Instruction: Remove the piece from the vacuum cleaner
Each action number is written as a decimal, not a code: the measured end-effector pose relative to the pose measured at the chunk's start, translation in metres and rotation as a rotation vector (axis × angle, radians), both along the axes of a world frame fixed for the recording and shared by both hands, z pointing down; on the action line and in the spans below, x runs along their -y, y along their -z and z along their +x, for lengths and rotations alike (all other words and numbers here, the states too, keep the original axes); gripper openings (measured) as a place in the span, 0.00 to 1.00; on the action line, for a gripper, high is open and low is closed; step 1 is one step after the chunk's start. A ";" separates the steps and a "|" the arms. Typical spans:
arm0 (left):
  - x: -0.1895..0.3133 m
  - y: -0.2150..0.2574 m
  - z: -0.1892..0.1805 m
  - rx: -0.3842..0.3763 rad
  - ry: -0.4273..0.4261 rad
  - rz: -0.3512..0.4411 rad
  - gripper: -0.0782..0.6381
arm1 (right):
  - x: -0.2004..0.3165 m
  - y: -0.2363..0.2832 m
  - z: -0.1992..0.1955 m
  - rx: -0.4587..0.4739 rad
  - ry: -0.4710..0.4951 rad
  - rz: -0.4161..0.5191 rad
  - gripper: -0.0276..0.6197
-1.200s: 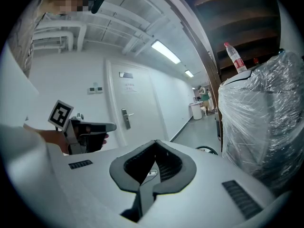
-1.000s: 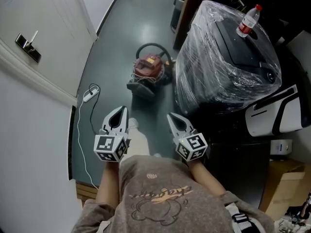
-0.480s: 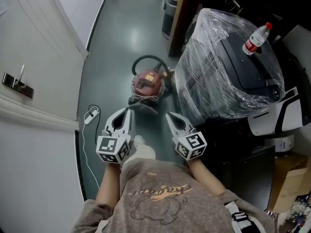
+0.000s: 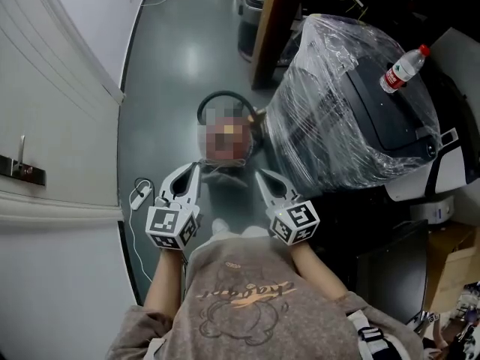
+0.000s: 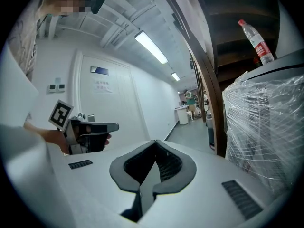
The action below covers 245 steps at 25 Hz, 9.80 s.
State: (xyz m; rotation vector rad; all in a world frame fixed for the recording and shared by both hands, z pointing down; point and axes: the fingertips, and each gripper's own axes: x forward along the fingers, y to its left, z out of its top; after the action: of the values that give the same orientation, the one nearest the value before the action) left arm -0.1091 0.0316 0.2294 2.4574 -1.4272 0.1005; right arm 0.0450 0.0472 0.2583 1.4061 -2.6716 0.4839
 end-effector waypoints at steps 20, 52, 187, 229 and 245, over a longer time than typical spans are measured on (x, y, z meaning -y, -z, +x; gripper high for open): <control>0.033 0.011 0.013 -0.045 -0.025 0.024 0.11 | 0.041 0.020 0.013 0.053 -0.004 0.055 0.05; 0.082 -0.127 0.022 -0.038 -0.173 -0.122 0.53 | 0.066 -0.123 0.000 -0.001 0.114 -0.157 0.39; 0.006 -0.609 0.079 0.577 -0.708 -0.630 0.20 | 0.020 -0.584 -0.029 -0.463 0.540 -0.609 0.10; 0.042 -0.082 0.089 0.502 -0.642 -0.277 0.17 | 0.070 -0.060 -0.016 -0.314 0.556 -0.254 0.10; 0.033 0.005 0.070 0.293 -0.563 -0.088 0.17 | 0.065 0.038 -0.035 -0.177 0.462 -0.071 0.12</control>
State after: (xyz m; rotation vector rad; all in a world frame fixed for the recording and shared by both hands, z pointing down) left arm -0.0396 -0.0018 0.2243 2.7750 -0.7539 0.6485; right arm 0.0102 -0.0175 0.2200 0.7333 -2.6765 0.3803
